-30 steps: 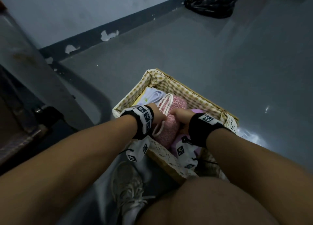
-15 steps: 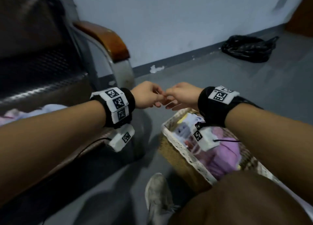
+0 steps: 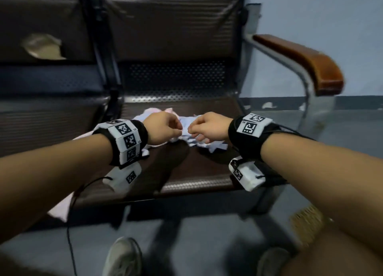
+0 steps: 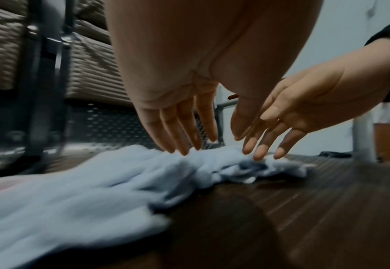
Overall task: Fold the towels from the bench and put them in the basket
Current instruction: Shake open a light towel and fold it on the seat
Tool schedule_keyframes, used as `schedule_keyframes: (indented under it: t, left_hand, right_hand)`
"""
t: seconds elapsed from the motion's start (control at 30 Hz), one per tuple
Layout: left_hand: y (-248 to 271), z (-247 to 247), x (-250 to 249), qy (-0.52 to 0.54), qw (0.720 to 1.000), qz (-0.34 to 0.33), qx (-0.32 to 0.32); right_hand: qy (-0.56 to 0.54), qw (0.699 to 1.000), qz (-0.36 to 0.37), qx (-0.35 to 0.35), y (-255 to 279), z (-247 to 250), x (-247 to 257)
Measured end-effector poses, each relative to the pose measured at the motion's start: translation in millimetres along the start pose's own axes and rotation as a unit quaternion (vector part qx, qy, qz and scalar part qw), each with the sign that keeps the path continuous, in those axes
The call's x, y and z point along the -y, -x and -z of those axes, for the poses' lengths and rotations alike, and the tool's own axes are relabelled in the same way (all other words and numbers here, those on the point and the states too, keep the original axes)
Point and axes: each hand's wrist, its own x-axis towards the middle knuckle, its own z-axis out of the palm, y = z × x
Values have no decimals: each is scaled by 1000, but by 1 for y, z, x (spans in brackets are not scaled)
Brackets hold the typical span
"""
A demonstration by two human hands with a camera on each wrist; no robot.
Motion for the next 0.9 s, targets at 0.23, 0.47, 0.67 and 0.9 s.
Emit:
schedule_keyframes:
  t: [0.23, 0.47, 0.67, 0.9]
  left_hand:
    - [17, -2, 117, -141, 976, 162, 35]
    - [10, -14, 140, -132, 976, 171, -17]
    - [-7, -25, 96, -128, 989, 67, -33]
    - [-17, -28, 60, -58, 994, -34, -85]
  right_hand:
    - [335, 940, 60, -9, -56, -51, 13]
    - [328, 943, 17, -47, -76, -37, -5]
    - [297, 953, 48, -43, -69, -33, -5]
    - [79, 959, 180, -204, -50, -3, 0]
